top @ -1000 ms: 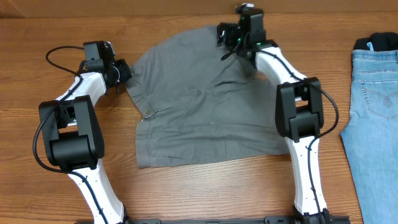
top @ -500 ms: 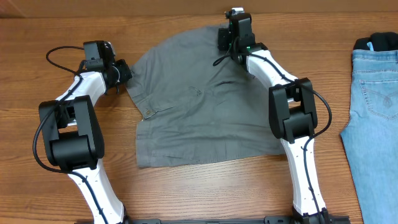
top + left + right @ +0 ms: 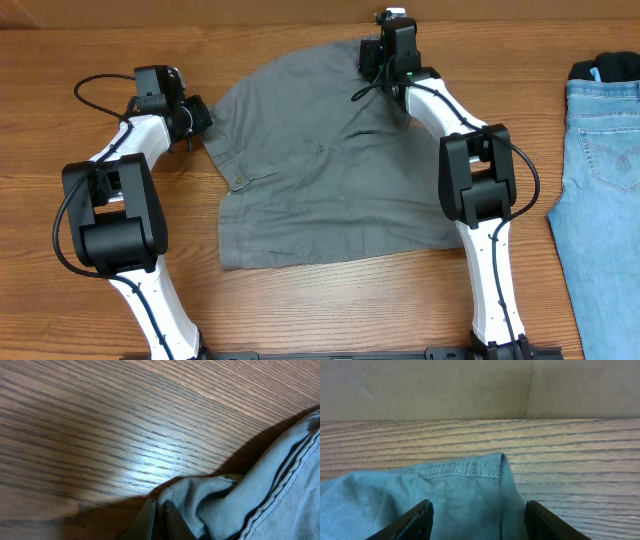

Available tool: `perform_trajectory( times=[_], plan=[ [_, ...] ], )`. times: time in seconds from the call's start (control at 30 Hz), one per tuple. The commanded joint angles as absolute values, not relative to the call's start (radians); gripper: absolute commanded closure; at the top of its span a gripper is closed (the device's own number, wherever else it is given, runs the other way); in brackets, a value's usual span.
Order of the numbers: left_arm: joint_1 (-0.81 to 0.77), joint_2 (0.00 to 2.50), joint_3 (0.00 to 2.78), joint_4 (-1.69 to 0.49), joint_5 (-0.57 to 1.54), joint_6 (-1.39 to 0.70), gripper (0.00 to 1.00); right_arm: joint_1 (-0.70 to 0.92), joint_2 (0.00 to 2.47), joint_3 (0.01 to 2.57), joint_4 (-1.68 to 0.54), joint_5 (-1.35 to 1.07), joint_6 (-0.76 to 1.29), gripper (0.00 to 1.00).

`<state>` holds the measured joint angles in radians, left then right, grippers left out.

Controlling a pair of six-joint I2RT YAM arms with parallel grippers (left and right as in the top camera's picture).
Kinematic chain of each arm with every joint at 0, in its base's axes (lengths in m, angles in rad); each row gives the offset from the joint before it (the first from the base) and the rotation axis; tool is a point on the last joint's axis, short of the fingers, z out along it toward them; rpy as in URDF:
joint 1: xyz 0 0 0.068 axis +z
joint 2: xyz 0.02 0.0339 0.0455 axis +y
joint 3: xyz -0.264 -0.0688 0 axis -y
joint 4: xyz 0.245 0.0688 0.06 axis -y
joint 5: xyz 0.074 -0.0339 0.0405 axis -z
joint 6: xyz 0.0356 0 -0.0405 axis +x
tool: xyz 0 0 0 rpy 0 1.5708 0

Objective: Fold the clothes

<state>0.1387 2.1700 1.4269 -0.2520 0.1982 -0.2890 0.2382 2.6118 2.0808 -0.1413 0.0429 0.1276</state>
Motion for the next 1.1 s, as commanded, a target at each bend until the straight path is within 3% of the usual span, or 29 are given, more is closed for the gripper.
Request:
perform_trajectory(
  times=[0.0,0.2,0.63,1.07],
  plan=[
    [0.128,2.212,1.405,-0.287,0.202,-0.284,0.92,0.253,2.652,2.090,-0.132,0.028,0.131,0.39],
    [0.129,2.212,1.405,-0.287,0.202,-0.284,0.92,0.259,2.676,2.090,-0.135,0.028,0.134,0.43],
    [0.129,2.212,1.405,-0.285,0.199,-0.284,0.92,0.255,2.677,2.146,-0.171,0.071,0.135,0.96],
    [0.129,2.207,1.406,-0.283,0.211,-0.284,0.96,0.207,2.665,2.372,-0.442,0.064,0.218,0.96]
  ],
)
